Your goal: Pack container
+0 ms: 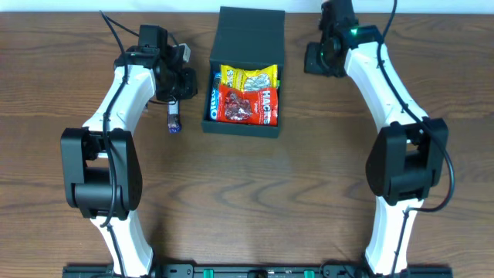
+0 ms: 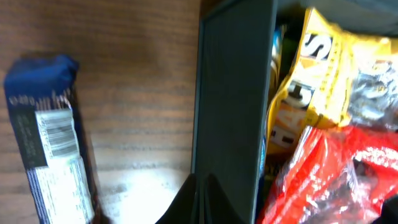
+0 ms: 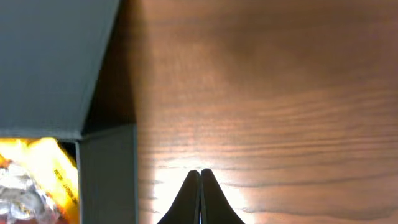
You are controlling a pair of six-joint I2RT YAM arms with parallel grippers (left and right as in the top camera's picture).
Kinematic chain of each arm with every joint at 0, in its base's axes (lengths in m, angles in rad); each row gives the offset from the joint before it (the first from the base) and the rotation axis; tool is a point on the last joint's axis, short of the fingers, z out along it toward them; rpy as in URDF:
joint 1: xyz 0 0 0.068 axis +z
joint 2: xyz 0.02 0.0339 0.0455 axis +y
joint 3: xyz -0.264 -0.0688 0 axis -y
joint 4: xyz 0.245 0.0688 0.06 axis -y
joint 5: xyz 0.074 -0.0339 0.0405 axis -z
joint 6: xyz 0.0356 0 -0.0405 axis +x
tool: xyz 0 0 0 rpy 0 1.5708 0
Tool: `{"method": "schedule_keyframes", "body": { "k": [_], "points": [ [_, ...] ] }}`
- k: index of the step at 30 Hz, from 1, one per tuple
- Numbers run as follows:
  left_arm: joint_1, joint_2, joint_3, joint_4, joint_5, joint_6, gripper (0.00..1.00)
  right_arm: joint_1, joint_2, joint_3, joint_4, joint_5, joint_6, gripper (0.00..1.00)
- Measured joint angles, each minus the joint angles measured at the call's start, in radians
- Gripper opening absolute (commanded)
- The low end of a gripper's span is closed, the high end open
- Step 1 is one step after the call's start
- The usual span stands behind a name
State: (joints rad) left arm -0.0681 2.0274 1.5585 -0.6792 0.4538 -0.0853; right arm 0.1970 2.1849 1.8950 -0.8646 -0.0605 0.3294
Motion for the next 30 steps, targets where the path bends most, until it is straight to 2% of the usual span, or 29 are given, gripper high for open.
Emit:
{"method": "schedule_keyframes", "body": {
  "k": [6,15,23,30],
  "points": [
    [0.000,0.000,0.000,-0.051,0.015,0.000,0.06,0.040,0.000,-0.203,0.245,-0.180,0.005,0.01],
    [-0.053,0.000,0.000,-0.119,0.026,0.000,0.06,0.080,0.000,-0.254,0.460,-0.209,0.004,0.01],
    [-0.087,0.000,0.000,-0.132,-0.026,0.001,0.06,0.080,0.000,-0.254,0.455,-0.206,0.004,0.01],
    [-0.079,0.000,0.000,-0.120,-0.043,0.001,0.06,0.099,0.000,-0.254,0.310,-0.200,0.003,0.01]
  ]
}}
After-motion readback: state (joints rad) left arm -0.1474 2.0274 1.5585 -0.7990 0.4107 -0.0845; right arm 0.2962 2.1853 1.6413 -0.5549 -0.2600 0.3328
